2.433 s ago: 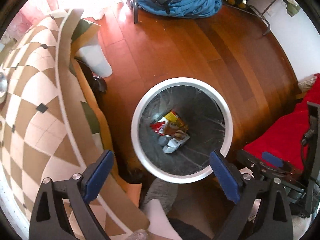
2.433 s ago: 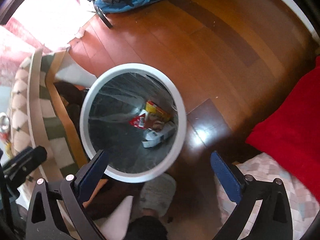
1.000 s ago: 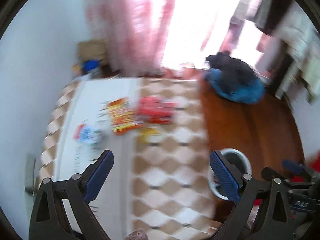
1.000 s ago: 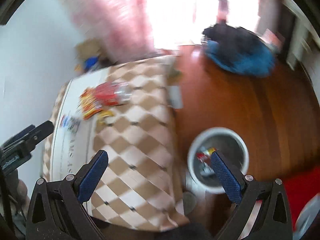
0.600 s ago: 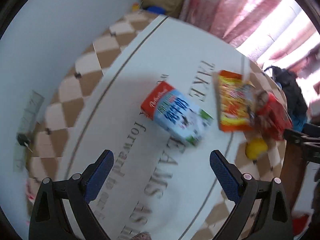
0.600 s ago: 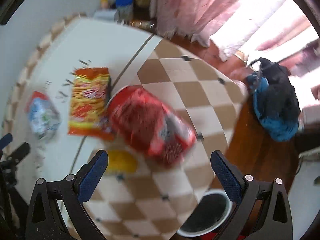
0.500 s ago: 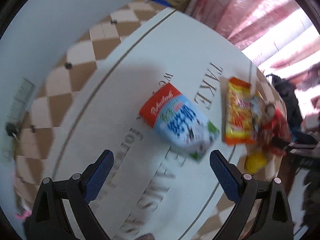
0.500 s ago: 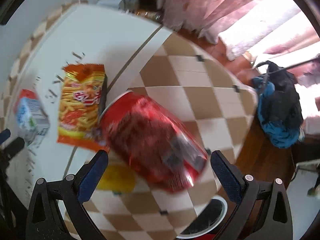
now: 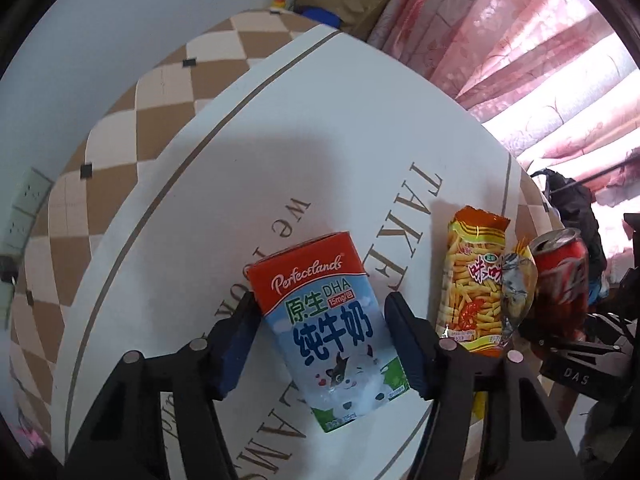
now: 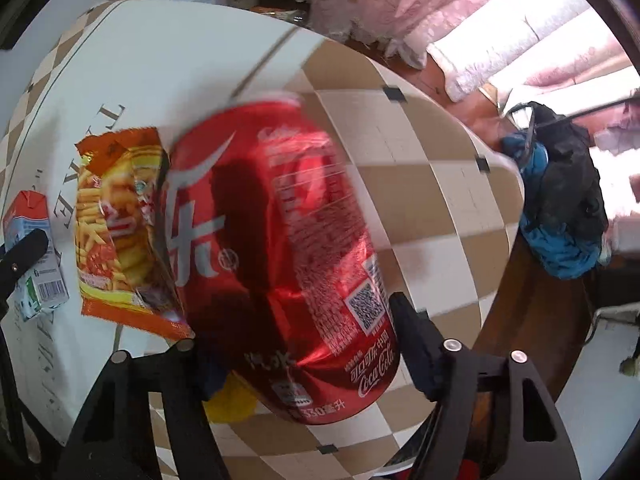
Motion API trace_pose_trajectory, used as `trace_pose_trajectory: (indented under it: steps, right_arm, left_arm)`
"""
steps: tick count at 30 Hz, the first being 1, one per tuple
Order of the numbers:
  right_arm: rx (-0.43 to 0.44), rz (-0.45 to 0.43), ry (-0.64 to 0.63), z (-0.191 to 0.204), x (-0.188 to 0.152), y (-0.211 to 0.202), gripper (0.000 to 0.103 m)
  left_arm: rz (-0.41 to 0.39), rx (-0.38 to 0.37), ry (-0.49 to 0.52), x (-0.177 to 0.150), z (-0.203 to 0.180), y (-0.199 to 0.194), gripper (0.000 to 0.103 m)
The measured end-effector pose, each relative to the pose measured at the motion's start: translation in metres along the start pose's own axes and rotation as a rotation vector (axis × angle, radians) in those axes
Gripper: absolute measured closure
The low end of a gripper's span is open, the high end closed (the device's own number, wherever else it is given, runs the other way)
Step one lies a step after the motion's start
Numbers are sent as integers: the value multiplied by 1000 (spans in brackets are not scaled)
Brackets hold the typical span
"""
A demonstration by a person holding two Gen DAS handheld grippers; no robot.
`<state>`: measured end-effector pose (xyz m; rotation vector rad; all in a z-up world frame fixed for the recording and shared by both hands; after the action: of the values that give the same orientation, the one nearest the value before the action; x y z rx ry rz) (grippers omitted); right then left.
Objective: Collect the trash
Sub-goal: 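Grasp the red Coca-Cola can with the right tool while the left tool grasps the milk carton, then carry the red can and milk carton over the bin and release both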
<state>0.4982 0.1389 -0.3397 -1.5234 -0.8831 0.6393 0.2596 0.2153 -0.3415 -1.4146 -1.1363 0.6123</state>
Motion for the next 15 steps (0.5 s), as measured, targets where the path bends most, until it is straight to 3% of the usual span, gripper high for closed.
trace_pose_trajectory:
  steps: [4, 10, 15]
  right_arm:
    - [31, 7, 59, -11, -12, -2, 33]
    - [69, -32, 147, -22, -36, -16, 33]
    - [117, -96, 203, -15, -63, -37, 34]
  left_arm:
    - [-10, 20, 66, -4, -4, -4, 49]
    - [-30, 27, 109, -6, -6, -22, 50]
    - [-91, 39, 182, -8, -14, -51, 50]
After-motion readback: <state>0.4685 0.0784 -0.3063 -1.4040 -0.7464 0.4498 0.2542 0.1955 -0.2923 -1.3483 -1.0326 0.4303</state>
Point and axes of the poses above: each gripper's, at about its wrist camera, not at the fingertips, and y roughly the way its jaws point, z to its left, x to its top, the point moved 2 cm from there along y, roughly the way its jaws point, and after that the axes turned 1 degree about -x, right-handed, at the moved point
